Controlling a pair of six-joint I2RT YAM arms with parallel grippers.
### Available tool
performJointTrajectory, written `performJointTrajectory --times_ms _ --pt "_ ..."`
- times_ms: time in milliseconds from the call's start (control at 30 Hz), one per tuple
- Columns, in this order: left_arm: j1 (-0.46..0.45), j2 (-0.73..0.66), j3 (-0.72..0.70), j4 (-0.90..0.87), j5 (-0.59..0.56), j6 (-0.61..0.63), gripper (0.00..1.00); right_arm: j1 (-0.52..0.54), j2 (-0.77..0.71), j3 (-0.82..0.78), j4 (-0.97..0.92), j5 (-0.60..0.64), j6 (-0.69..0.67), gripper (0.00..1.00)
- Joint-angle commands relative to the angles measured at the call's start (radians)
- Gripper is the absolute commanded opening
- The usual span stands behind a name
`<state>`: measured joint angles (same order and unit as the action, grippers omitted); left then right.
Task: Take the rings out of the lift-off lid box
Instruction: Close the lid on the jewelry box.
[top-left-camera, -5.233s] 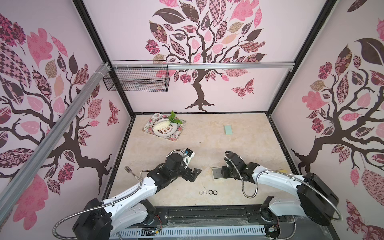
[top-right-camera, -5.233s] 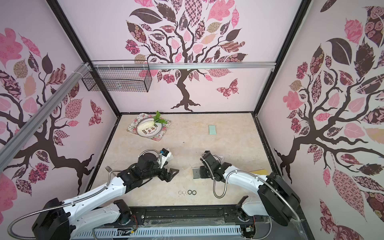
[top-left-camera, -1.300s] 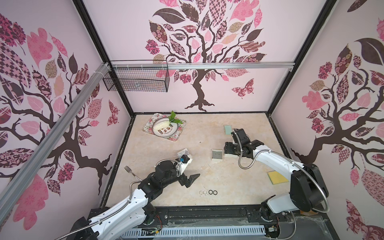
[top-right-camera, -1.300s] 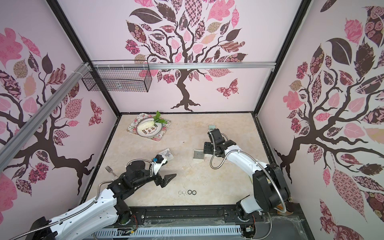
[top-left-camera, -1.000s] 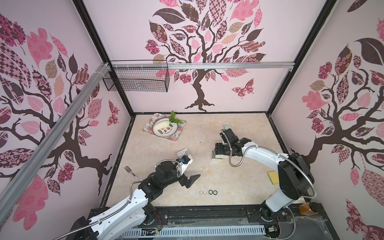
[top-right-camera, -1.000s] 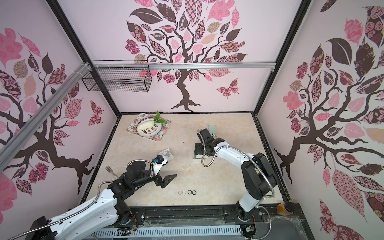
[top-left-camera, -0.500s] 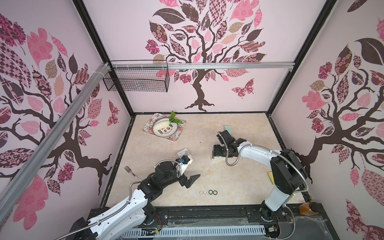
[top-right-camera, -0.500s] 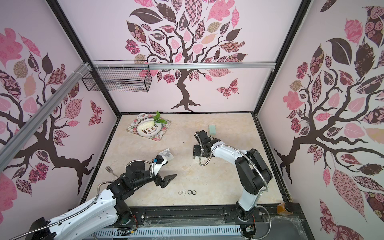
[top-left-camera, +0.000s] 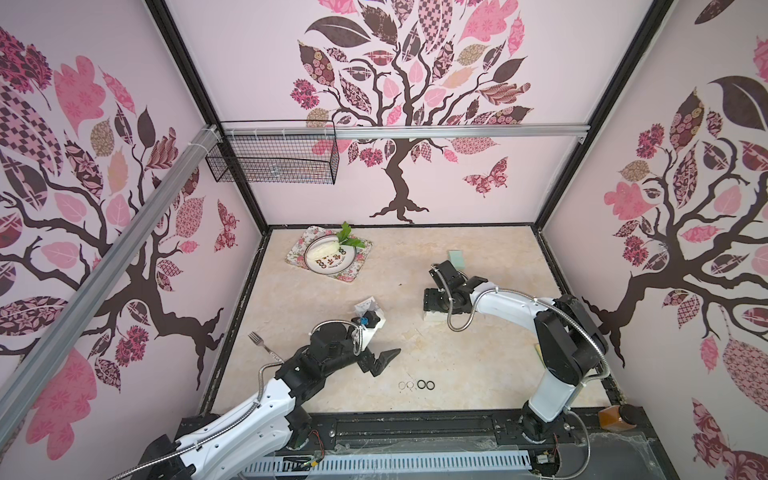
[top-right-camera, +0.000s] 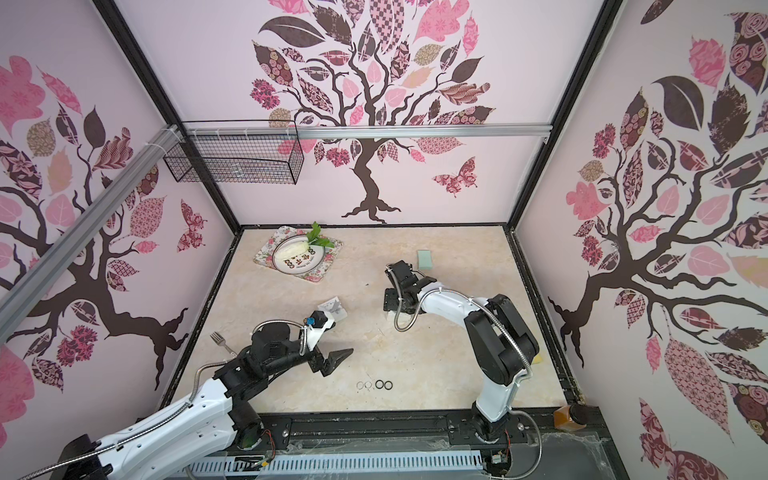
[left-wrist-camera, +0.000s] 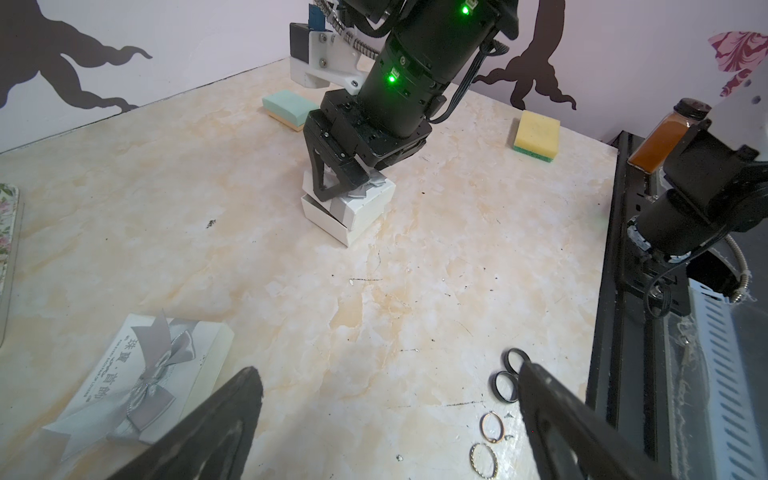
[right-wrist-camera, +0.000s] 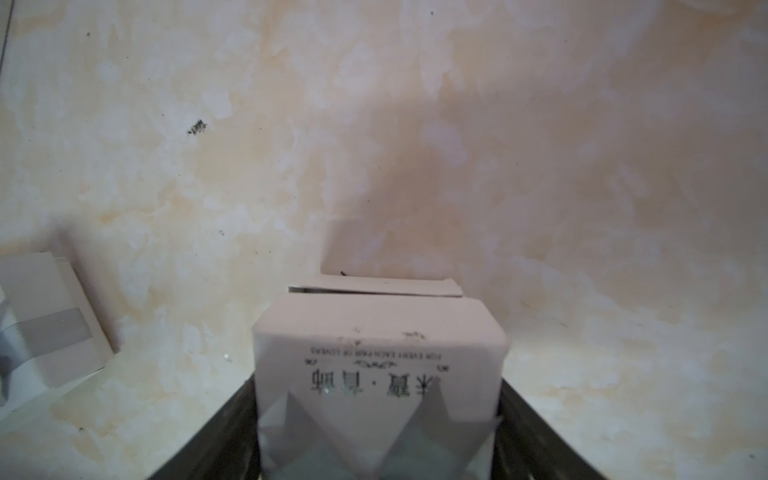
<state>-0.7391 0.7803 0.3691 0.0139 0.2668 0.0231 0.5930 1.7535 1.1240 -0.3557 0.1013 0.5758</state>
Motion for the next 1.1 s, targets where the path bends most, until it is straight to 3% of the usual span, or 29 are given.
performJointTrajectory --times_ms 0,700,1067 --pt "-0.003 -0.013 -0.021 0.015 0.006 0.012 0.98 0.014 0.024 0.043 -0.023 0.037 0.018 0.78" --pt "-0.003 -0.02 -0.027 0.017 0.012 0.011 0.98 0.039 0.063 0.131 -0.147 0.116 -0.092 0.77" --pt "-0.004 -0.029 -0.029 0.013 0.012 0.011 0.98 0.039 0.077 0.161 -0.167 0.078 -0.167 0.76"
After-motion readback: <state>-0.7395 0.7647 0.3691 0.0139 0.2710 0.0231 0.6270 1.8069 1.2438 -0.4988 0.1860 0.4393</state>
